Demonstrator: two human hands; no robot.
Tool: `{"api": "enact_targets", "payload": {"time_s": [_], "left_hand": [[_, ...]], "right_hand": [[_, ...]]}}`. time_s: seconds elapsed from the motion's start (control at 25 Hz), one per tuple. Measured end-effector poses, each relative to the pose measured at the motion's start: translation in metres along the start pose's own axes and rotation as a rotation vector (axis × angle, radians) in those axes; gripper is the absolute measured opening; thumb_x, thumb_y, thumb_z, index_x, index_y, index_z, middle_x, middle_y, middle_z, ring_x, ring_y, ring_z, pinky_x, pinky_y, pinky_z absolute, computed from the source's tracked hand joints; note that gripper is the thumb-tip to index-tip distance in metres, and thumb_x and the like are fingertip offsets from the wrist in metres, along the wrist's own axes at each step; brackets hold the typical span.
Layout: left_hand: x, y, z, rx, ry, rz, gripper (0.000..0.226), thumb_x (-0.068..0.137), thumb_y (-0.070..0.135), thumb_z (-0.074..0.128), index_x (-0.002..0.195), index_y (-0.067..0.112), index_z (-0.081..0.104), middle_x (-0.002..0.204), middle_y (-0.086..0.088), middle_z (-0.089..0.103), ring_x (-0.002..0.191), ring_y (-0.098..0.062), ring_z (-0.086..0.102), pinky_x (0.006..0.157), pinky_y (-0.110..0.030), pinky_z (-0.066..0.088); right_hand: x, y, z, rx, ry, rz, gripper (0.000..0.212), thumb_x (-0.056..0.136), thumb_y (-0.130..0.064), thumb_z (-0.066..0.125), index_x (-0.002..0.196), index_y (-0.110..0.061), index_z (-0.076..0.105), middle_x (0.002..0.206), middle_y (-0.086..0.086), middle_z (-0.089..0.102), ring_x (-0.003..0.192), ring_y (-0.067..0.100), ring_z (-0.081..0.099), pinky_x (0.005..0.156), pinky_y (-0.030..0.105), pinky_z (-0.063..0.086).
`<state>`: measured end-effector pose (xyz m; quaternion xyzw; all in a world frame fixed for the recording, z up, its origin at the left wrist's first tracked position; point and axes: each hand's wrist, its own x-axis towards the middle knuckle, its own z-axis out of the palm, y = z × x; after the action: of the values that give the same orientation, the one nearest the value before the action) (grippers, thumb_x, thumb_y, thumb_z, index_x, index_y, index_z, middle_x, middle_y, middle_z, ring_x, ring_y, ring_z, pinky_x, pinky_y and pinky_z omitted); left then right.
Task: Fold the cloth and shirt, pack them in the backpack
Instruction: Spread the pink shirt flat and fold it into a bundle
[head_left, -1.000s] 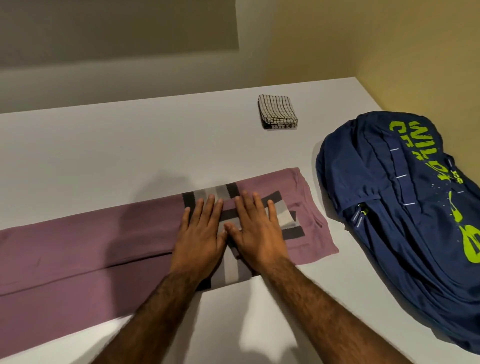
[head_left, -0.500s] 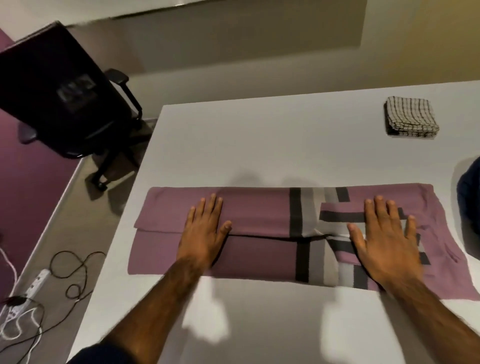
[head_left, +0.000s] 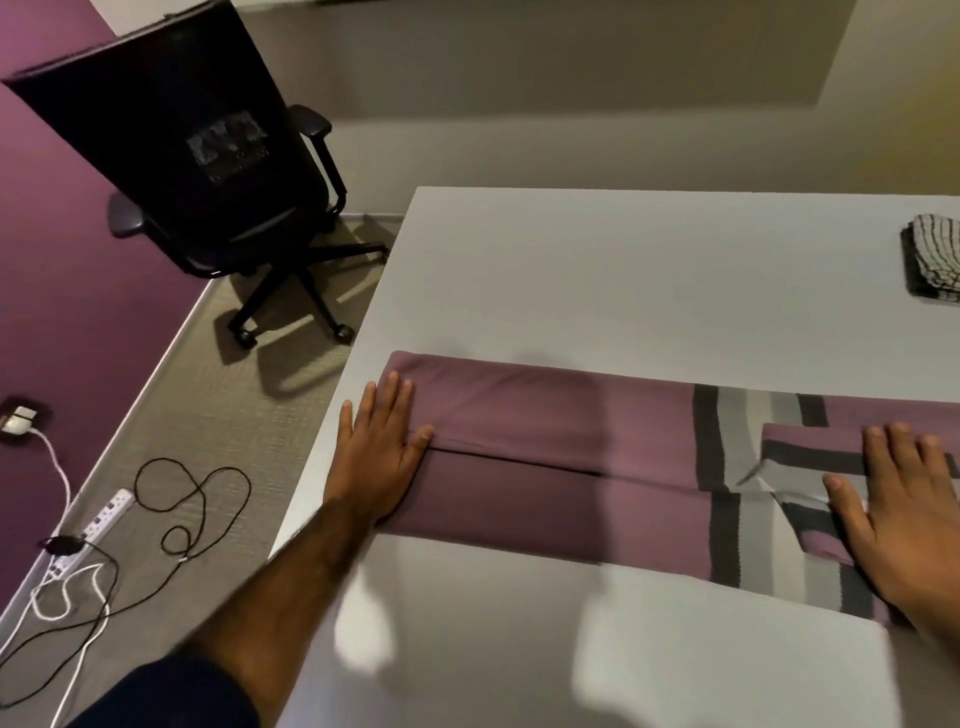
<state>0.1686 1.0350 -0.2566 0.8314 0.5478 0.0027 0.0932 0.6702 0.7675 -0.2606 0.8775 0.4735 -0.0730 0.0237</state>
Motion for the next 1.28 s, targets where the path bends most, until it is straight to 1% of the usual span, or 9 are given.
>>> {"api": "enact_targets", "payload": {"time_s": [0.16, 0.28, 0.44, 0.56, 0.72, 0.88, 1.04, 1.16, 1.28], "left_hand": [[-0.001, -0.008, 0.004, 0.013, 0.036, 0.015, 0.076, 0.100, 0.068, 0.006, 0.165, 0.026, 0.005, 0.172, 0.004, -0.004, 0.159, -0.023, -0.004, 0.127, -0.049, -0.004], [0.000, -0.013, 0.006, 0.059, 0.041, 0.019, 0.079, 0.099, 0.069, 0.002, 0.165, 0.025, 0.005, 0.173, 0.002, -0.003, 0.159, -0.025, -0.004, 0.127, -0.050, -0.006], [-0.001, -0.044, 0.003, 0.087, 0.056, 0.040, 0.078, 0.100, 0.068, 0.006, 0.165, 0.024, 0.009, 0.173, 0.001, 0.001, 0.159, -0.027, -0.002, 0.126, -0.054, -0.002], [-0.004, -0.064, -0.002, 0.109, 0.019, 0.054, 0.085, 0.095, 0.073, -0.007, 0.165, 0.025, 0.002, 0.173, 0.002, -0.004, 0.158, -0.025, -0.007, 0.126, -0.052, -0.005], [-0.003, -0.068, -0.005, 0.099, 0.010, 0.076, 0.088, 0.092, 0.074, -0.013, 0.164, 0.026, 0.001, 0.172, 0.002, -0.006, 0.158, -0.023, -0.011, 0.126, -0.050, -0.008], [-0.002, -0.068, -0.002, 0.097, -0.001, 0.069, 0.084, 0.095, 0.073, -0.006, 0.164, 0.025, 0.002, 0.172, 0.001, -0.006, 0.158, -0.025, -0.008, 0.126, -0.052, -0.005], [-0.006, -0.061, -0.010, 0.124, 0.036, 0.089, 0.084, 0.097, 0.071, -0.008, 0.164, 0.022, 0.000, 0.172, -0.001, -0.011, 0.158, -0.023, -0.013, 0.126, -0.053, -0.004], [-0.005, -0.042, -0.016, 0.084, 0.075, 0.166, 0.078, 0.101, 0.068, -0.002, 0.164, 0.021, -0.001, 0.171, -0.001, -0.010, 0.157, -0.020, -0.015, 0.126, -0.051, -0.005], [-0.003, -0.030, -0.008, 0.050, 0.005, 0.176, 0.080, 0.100, 0.068, 0.000, 0.164, 0.020, -0.001, 0.172, 0.000, -0.009, 0.155, -0.017, -0.019, 0.127, -0.048, -0.007]], "right_hand": [[0.009, 0.014, 0.021, -0.130, 0.001, 0.012, 0.087, 0.096, -0.070, 0.019, 0.162, -0.018, -0.002, 0.170, 0.004, -0.005, 0.157, 0.025, -0.005, 0.122, 0.063, 0.008], [0.015, 0.029, 0.039, -0.174, -0.006, 0.002, 0.093, 0.091, -0.075, 0.015, 0.162, -0.017, -0.005, 0.170, 0.003, -0.011, 0.156, 0.026, -0.006, 0.120, 0.065, 0.014], [-0.009, -0.022, 0.019, -0.068, -0.019, 0.007, 0.087, 0.096, -0.069, 0.018, 0.162, -0.017, -0.004, 0.170, 0.004, -0.007, 0.157, 0.026, -0.004, 0.122, 0.064, 0.011], [-0.026, -0.058, 0.002, -0.021, -0.023, 0.053, 0.082, 0.098, -0.067, 0.018, 0.162, -0.022, -0.007, 0.170, 0.003, -0.008, 0.156, 0.025, -0.006, 0.123, 0.062, 0.008], [-0.034, -0.072, -0.013, -0.016, -0.031, 0.076, 0.083, 0.098, -0.070, 0.010, 0.161, -0.016, 0.017, 0.169, 0.010, 0.003, 0.156, 0.030, 0.001, 0.121, 0.066, 0.009], [-0.051, -0.190, -0.034, 0.036, 0.133, -0.027, 0.073, 0.102, -0.061, 0.009, 0.162, -0.019, 0.003, 0.170, 0.008, -0.004, 0.156, 0.025, -0.007, 0.124, 0.055, -0.006], [-0.058, -0.290, -0.008, 0.027, 0.122, -0.258, 0.076, 0.102, -0.066, 0.009, 0.162, -0.018, 0.003, 0.170, 0.007, -0.004, 0.156, 0.024, -0.008, 0.125, 0.053, -0.003], [-0.046, -0.284, -0.003, 0.056, 0.129, -0.173, 0.077, 0.101, -0.068, 0.007, 0.162, -0.021, 0.001, 0.170, 0.006, -0.006, 0.156, 0.025, -0.010, 0.124, 0.053, -0.006], [-0.040, -0.227, -0.015, 0.137, 0.189, 0.089, 0.076, 0.101, -0.065, 0.008, 0.159, -0.018, 0.017, 0.168, 0.012, 0.013, 0.155, 0.033, 0.009, 0.122, 0.061, 0.007]]}}
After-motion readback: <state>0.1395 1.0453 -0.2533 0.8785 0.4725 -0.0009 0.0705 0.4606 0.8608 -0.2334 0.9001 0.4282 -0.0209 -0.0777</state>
